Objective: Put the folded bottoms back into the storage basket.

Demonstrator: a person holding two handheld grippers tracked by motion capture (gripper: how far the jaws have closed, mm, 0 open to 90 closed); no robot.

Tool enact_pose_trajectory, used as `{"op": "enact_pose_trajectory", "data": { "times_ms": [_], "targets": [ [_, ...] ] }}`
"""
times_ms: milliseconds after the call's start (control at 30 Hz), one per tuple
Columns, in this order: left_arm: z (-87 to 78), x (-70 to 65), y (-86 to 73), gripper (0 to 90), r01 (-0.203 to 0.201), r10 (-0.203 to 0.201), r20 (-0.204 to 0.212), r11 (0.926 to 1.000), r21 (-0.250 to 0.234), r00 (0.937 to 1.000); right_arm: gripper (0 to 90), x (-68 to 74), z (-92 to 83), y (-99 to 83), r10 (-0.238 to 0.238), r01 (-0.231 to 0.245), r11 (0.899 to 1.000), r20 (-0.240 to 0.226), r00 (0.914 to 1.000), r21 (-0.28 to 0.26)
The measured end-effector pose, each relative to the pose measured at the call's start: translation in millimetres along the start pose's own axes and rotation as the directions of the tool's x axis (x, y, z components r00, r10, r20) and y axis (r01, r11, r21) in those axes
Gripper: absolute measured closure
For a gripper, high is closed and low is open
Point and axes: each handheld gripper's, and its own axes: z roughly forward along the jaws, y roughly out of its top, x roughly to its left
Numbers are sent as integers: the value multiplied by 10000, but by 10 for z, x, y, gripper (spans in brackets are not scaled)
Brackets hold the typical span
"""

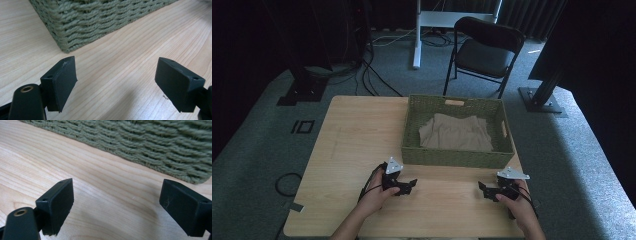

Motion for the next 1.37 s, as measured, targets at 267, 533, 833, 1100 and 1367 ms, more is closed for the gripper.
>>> {"op": "enact_pose_trajectory", "data": {
  "times_ms": [267, 533, 833, 1100, 1367],
  "targets": [
    [31, 18, -55, 186, 31, -29, -118, 9998, 220, 9999, 127, 3, 57, -40, -24, 21, 9994, 100, 9999, 359],
    [53, 22, -88, 186, -62, 75, -288, 9990, 438, 9996, 124, 21, 69, -35, -148, 129, 9989, 429, 9990, 451],
    [84, -48, -80, 186, -492, 553, -905, 9965, 683, 9944, 120, 24, 77, -30, -108, 86, 9989, 468, 9988, 459],
    [110, -78, -71, 147, -420, 527, -1326, 9957, 823, 9898, 119, 24, 78, -30, -93, 71, 9990, 485, 9988, 452],
    [117, -79, -67, 140, -348, 460, -1386, 9960, 824, 9893, 119, 24, 78, -30, -84, 63, 9990, 484, 9988, 451]
  ]
}}
